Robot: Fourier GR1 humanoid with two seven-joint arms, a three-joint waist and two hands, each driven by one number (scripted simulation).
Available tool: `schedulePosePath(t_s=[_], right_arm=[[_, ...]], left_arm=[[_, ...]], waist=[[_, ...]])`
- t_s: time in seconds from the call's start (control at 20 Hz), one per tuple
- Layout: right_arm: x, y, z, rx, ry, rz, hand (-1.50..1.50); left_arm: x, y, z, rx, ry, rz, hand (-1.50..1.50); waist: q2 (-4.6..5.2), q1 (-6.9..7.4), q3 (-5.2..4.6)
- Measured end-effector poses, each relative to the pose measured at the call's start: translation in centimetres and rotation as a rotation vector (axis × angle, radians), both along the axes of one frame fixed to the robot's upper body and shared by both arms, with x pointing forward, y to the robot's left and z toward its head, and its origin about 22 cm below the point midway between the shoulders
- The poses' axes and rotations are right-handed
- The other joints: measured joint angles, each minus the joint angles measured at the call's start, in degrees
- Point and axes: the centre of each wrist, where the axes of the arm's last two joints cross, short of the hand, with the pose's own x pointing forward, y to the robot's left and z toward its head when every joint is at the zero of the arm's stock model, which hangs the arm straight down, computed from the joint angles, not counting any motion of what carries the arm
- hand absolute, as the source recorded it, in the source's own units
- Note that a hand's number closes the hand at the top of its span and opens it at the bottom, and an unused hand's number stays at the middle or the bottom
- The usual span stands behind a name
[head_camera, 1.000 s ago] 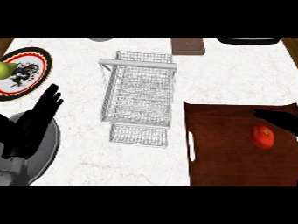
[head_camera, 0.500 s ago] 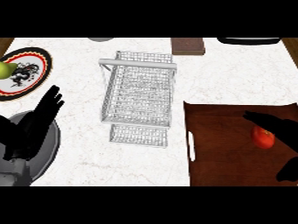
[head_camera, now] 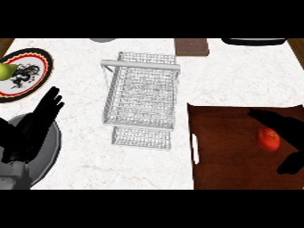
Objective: Pick the tomato from the tray and place it in the tiered basket
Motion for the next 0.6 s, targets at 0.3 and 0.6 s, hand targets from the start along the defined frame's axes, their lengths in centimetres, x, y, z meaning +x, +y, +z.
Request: schedulePosePath(t_s=[0.3, 0.6], right_arm=[[0.7, 0.1, -1.1, -0.061, 0.090, 0.067, 1.50], [-0.1, 0.2, -2.0, -0.110, 0.025, 0.146, 1.50]], left_arm=[[0.5, -0.3, 0.0, 0.001, -0.006, -0.001, 0.00], [0.1, -0.4, 0.1, -0.002, -0.004, 0.002, 0.00]], waist=[[-0.11, 0.04, -0.17], [-0.45, 0.02, -0.61]])
